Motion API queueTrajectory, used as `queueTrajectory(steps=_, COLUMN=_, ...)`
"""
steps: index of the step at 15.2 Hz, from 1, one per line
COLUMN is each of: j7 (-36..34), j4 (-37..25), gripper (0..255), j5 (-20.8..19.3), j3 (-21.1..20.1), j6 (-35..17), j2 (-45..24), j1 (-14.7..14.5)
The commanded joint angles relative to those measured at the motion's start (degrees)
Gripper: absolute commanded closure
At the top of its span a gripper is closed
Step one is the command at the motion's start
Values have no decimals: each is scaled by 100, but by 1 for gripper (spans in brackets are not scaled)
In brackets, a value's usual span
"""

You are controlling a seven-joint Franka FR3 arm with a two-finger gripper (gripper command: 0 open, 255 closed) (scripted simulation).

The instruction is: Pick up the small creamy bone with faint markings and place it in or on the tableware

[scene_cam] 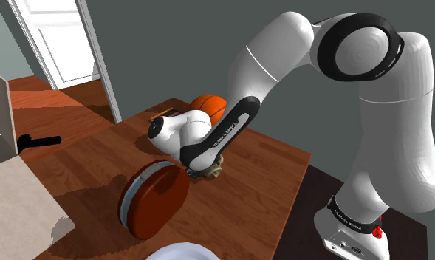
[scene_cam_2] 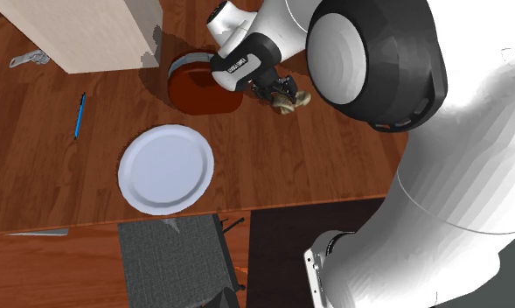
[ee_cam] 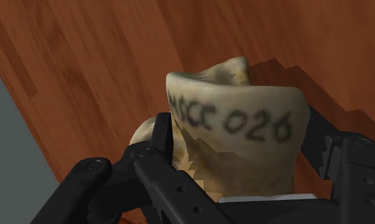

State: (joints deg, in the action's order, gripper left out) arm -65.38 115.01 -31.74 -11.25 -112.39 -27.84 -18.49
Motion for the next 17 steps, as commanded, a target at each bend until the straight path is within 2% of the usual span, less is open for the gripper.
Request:
queueTrajectory(steps=1, j7=0, j4=0, gripper=255, j5=-5, j3=6, j6=-6, j2=-3, j1=4)
queueTrajectory(steps=17, j7=420, j4=-26, gripper=255, j5=292, j3=-115, j6=692, j2=785, j1=54)
